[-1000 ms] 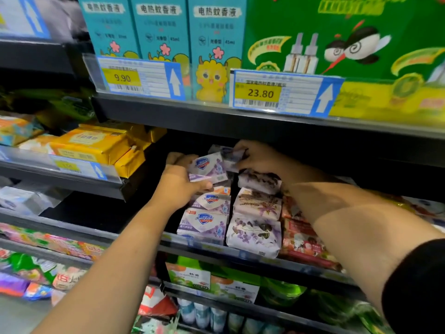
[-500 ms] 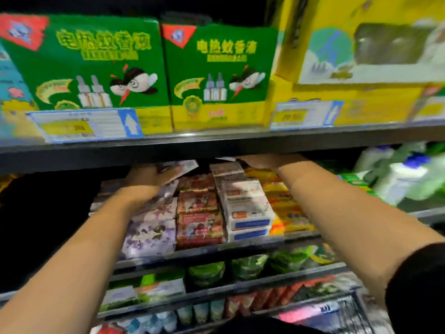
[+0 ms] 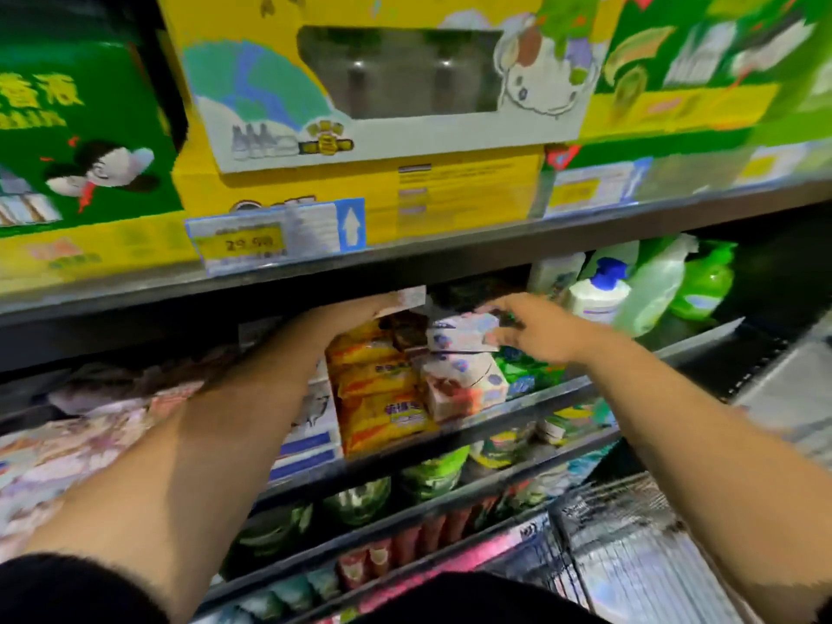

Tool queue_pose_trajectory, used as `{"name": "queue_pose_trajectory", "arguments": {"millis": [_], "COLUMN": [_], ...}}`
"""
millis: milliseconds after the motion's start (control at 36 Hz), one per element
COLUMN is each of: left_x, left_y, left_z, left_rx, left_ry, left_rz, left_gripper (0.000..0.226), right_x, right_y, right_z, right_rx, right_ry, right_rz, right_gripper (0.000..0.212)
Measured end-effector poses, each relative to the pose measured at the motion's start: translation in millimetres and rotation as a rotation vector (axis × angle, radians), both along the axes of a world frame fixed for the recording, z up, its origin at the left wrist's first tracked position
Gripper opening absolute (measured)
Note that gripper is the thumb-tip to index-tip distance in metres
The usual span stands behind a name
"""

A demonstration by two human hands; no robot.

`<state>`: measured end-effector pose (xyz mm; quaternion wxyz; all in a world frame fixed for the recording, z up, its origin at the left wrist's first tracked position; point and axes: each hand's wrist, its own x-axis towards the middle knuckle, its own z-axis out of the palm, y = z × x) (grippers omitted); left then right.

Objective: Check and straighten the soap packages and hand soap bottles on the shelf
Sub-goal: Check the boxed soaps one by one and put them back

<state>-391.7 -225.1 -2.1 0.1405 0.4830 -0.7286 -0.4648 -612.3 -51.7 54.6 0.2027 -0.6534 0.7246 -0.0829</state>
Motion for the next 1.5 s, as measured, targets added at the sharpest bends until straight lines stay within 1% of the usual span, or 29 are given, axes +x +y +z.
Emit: {"name": "queue_pose_trajectory", "arguments": {"millis": [28, 56, 83, 111, 139, 167, 194, 222, 250, 306, 389, 417, 500, 556, 583, 611, 667, 722, 750, 806, 861, 917, 1056, 1167, 1222, 1306, 1389, 1444, 1500], "left_x": [-9, -19, -29, -37, -43, -46, -47, -48, -48, -46, -46, -45, -48, -49, -49, -49, -49, -50, -50, -51, -51, -52, -53, -46, -43, -35, -14, 7, 36], "left_y": [2, 9, 13, 16, 18, 21, 22, 20, 17, 21, 28, 28, 28, 25, 26, 27, 30, 36, 37, 38, 41, 45, 55, 59, 62, 68, 71, 75, 75], "left_z": [0, 5, 6, 5, 1, 2, 0, -3, -7, -3, -1, -2, -5, -4, -3, -3, -1, 2, 1, 0, -1, 1, 6, 4, 6, 16, 26, 36, 42], "left_rx": [-0.008, -0.007, -0.025, -0.014, -0.013, 0.01, 0.0, -0.012, -0.04, -0.086, -0.172, -0.177, -0.175, -0.179, -0.204, -0.234, -0.268, -0.318, -0.333, -0.332, -0.353, -0.386, -0.494, -0.493, -0.469, -0.506, -0.621, -0.662, -0.64], "left_ry": [0.007, -0.003, -0.001, 0.01, 0.051, 0.096, 0.11, 0.121, 0.09, 0.027, -0.033, -0.038, -0.008, -0.065, -0.094, -0.107, -0.125, -0.183, -0.21, -0.243, -0.32, -0.403, -0.515, -0.788, -0.841, -0.807, -0.663, -0.608, -0.556], "left_rz": [-0.041, -0.089, -0.06, -0.044, -0.019, 0.013, 0.022, 0.042, 0.051, 0.026, -0.032, -0.048, -0.097, -0.112, -0.113, -0.105, -0.146, -0.174, -0.181, -0.173, -0.181, -0.222, -0.267, -0.321, -0.337, -0.358, -0.338, -0.238, -0.117], "left_gripper": [0.109, 0.1, 0.077, 0.059, 0.057, 0.066, 0.074, 0.072, 0.063, 0.045, 0.029, 0.028, 0.028, 0.02, 0.021, 0.028, 0.042, 0.046, 0.047, 0.051, 0.055, 0.055, 0.054, 0.057, 0.057, 0.057, 0.046, 0.041, 0.038], "right_x": [-3, -5, -9, -13, -13, -13, -14, -17, -23, -24, -22, -20, -20, -22, -22, -22, -22, -20, -20, -21, -22, -22, -18, -17, -16, -11, 1, 16, 40], "right_y": [1, 0, -1, -3, -5, -7, -9, -14, -19, -26, -26, -25, -25, -23, -22, -21, -21, -19, -19, -19, -19, -22, -24, -24, -25, -24, -28, -36, -46], "right_z": [-2, -5, -8, -12, -14, -15, -18, -21, -28, -37, -41, -39, -38, -37, -37, -39, -46, -50, -52, -56, -61, -67, -74, -75, -71, -58, -43, -35, -27], "right_rx": [-0.001, -0.029, -0.031, -0.047, -0.058, -0.11, -0.178, -0.214, -0.221, -0.11, -0.079, -0.071, -0.005, 0.021, 0.03, 0.034, 0.03, 0.027, 0.036, 0.058, 0.05, 0.037, -0.007, -0.006, -0.007, -0.017, -0.103, -0.122, -0.155], "right_ry": [-0.04, -0.027, -0.013, 0.007, 0.062, 0.122, 0.135, 0.085, 0.088, -0.032, -0.123, -0.125, -0.039, -0.051, -0.056, -0.046, -0.025, 0.0, 0.022, 0.063, 0.099, 0.128, 0.176, 0.159, 0.13, 0.09, 0.128, 0.149, 0.139], "right_rz": [0.013, 0.035, 0.056, 0.087, 0.137, 0.198, 0.224, 0.228, 0.248, 0.275, 0.28, 0.273, 0.262, 0.242, 0.226, 0.217, 0.235, 0.278, 0.294, 0.323, 0.347, 0.363, 0.335, 0.325, 0.319, 0.263, 0.227, 0.226, 0.221], "right_gripper": [0.044, 0.042, 0.038, 0.035, 0.032, 0.03, 0.032, 0.036, 0.036, 0.031, 0.027, 0.028, 0.03, 0.034, 0.038, 0.045, 0.067, 0.085, 0.088, 0.087, 0.085, 0.084, 0.077, 0.076, 0.076, 0.068, 0.054, 0.051, 0.05]}}
